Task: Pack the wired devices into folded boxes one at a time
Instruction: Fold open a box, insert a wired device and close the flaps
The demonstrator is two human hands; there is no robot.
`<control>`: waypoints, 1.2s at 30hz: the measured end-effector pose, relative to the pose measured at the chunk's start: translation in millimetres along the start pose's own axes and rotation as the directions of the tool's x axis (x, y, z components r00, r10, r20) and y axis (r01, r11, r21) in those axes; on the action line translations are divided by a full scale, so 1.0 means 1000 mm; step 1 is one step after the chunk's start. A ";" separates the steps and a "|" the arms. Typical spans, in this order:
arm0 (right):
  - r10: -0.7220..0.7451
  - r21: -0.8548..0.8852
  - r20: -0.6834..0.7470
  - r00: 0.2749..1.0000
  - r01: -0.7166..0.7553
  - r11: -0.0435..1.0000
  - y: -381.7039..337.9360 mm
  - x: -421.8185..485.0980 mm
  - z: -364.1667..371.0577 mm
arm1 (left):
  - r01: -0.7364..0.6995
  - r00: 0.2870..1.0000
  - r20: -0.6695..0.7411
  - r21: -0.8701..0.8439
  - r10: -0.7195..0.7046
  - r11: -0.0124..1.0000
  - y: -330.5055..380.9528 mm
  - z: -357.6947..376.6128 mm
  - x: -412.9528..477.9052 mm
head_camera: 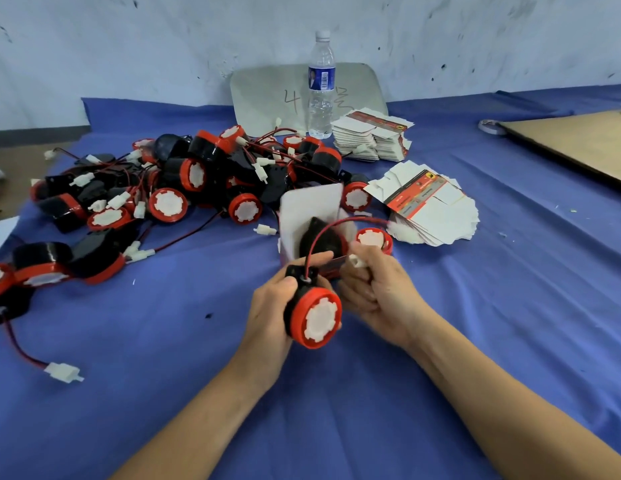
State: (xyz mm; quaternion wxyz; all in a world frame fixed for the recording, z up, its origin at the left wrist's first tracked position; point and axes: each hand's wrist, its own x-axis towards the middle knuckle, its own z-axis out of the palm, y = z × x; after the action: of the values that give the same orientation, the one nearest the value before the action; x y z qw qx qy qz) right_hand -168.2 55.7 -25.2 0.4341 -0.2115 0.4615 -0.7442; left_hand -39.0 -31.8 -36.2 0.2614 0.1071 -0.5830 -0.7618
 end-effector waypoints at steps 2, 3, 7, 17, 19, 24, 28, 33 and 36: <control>0.006 -0.035 0.036 0.999 -0.004 0.999 0.007 0.000 0.005 | -0.029 0.999 0.038 0.052 0.027 0.998 -0.003 0.001 0.000; 0.000 -0.041 0.042 0.999 0.002 0.999 0.009 0.001 0.006 | -0.042 0.998 0.045 0.068 0.039 0.997 -0.004 0.000 0.000; -0.022 -0.082 0.015 1.000 0.023 0.996 0.007 0.003 0.006 | -0.106 0.994 0.030 0.117 0.103 0.987 -0.004 -0.008 0.003; -0.297 -0.003 -0.292 0.909 0.309 0.951 -0.019 0.002 -0.008 | -0.104 0.994 0.005 0.215 0.106 0.971 -0.005 -0.015 0.008; -0.453 -0.408 -0.483 0.749 0.265 0.874 -0.020 0.002 -0.017 | -0.090 0.996 0.010 0.227 0.090 0.970 -0.004 -0.013 0.007; -0.925 -0.914 0.011 0.380 0.378 0.145 -0.013 -0.004 -0.010 | -0.048 0.997 -0.053 0.139 0.056 0.989 0.001 -0.007 0.004; -0.754 -0.833 0.497 0.429 0.479 -0.277 0.001 -0.006 0.005 | -0.109 0.985 -0.116 0.169 0.129 0.980 0.005 -0.007 0.005; -0.743 -0.857 0.453 0.493 0.471 -0.210 0.004 -0.005 0.001 | -0.179 0.980 -0.044 0.252 0.196 0.951 0.008 -0.009 0.005; -0.763 -0.816 0.466 0.448 0.552 -0.175 0.000 -0.006 -0.002 | -0.185 0.982 0.002 0.265 0.191 0.946 0.006 -0.009 0.003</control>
State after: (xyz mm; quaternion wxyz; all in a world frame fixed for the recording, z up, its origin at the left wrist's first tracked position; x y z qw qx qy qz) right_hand -166.9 61.7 -25.9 -0.2717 -0.5491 0.6455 -0.4561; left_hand -35.6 -42.4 -32.4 0.3231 0.0941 -0.6835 -0.6477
